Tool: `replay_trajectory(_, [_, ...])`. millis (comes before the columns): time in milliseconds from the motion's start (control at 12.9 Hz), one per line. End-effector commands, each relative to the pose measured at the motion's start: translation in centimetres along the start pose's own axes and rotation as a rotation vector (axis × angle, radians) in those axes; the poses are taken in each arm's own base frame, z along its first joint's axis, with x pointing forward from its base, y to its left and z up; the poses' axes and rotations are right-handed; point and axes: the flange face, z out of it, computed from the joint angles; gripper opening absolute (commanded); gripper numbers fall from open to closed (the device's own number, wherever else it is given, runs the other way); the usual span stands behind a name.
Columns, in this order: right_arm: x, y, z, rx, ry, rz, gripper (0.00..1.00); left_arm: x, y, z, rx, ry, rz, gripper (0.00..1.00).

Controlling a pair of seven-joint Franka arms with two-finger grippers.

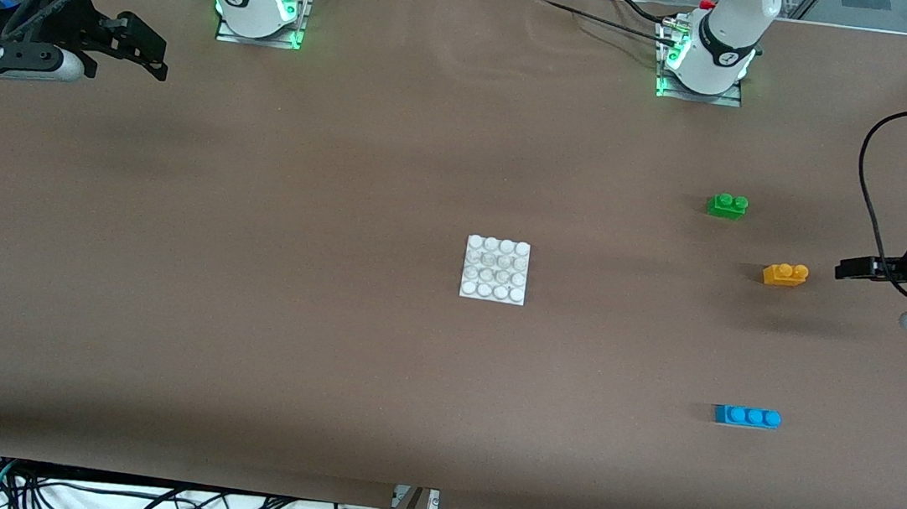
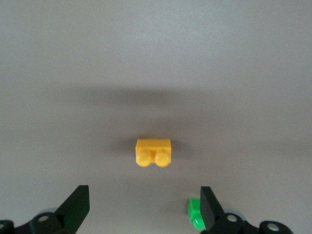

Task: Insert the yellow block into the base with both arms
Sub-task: 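Lower the left gripper onto the yellow block and close it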

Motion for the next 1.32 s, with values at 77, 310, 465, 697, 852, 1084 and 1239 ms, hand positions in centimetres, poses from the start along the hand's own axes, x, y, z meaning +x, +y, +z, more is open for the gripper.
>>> replay_trajectory(77, [-0.1,1.4,0.1,-0.03,0.013,0.012,0.99,-2.5,0.8,7.8,0.074,0.111,0.084,1.0])
replay_trajectory(310, [-0.1,1.7,0.1,-0.049,0.011,0.008,0.99,-4.3,0.6,13.0,0.062,0.145,0.106,1.0])
replay_trajectory(465, [0.0,1.7,0.4,-0.05,0.009,0.017,0.99,-4.4,-0.4,14.3,0.057,0.148,0.134,1.0])
replay_trajectory(697, [-0.2,1.9,0.3,-0.066,0.008,0.008,0.99,-4.5,-1.0,15.7,0.047,0.141,0.122,1.0])
replay_trajectory(852, [-0.4,1.8,0.1,-0.08,0.017,0.009,0.99,-4.5,-0.8,16.0,0.042,0.136,0.12,1.0])
replay_trajectory(1084, [-0.5,1.9,0.5,-0.08,0.007,0.009,0.99,-4.4,-0.3,16.1,0.038,0.135,0.116,1.0])
replay_trajectory(1239, [-0.5,1.9,0.5,-0.08,0.004,0.009,0.99,-4.4,-0.2,15.8,0.039,0.133,0.12,1.0])
